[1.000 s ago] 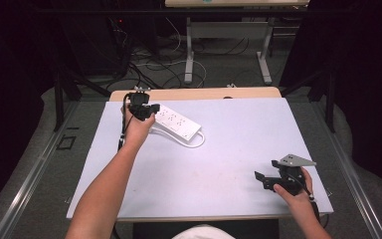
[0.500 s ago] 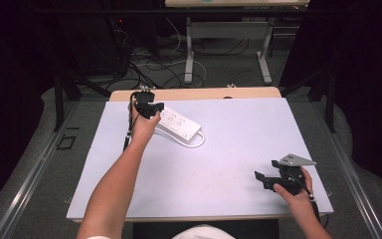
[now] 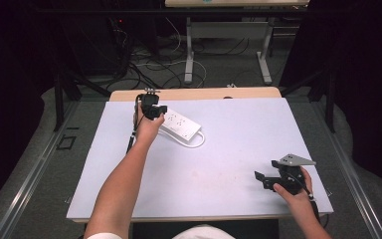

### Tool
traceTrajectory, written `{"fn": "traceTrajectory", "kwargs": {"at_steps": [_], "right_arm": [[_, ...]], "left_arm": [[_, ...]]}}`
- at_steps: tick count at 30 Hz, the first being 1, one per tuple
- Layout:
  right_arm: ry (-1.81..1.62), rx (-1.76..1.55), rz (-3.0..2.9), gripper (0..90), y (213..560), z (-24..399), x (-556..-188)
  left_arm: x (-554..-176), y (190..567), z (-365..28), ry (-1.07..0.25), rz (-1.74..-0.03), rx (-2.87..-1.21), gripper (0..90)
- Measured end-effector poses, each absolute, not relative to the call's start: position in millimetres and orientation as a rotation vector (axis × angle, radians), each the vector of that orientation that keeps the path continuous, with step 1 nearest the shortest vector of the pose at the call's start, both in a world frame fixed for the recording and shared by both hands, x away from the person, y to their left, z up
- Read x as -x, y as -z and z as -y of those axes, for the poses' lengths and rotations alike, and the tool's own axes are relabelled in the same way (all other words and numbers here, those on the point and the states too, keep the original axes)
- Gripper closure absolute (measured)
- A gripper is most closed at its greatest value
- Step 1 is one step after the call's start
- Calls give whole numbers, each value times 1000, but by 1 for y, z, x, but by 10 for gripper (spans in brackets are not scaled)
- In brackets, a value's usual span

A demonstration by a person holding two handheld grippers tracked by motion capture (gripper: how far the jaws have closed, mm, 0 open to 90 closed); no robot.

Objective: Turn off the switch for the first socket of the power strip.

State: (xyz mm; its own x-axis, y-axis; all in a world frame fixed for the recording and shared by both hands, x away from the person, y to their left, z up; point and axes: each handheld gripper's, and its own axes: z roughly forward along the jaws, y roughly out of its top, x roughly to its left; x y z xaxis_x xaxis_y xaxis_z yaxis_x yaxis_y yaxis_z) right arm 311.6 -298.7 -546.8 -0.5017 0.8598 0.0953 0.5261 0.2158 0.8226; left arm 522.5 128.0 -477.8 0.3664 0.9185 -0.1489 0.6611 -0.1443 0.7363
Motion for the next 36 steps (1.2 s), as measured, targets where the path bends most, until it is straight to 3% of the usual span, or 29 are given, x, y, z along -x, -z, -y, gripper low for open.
{"fn": "traceTrajectory", "kwargs": {"at_steps": [36], "right_arm": [[-1201, -1282, -2111, 169, 546, 300, -311]], "left_arm": [[-533, 512, -113, -291, -1429, -2021, 900]]}}
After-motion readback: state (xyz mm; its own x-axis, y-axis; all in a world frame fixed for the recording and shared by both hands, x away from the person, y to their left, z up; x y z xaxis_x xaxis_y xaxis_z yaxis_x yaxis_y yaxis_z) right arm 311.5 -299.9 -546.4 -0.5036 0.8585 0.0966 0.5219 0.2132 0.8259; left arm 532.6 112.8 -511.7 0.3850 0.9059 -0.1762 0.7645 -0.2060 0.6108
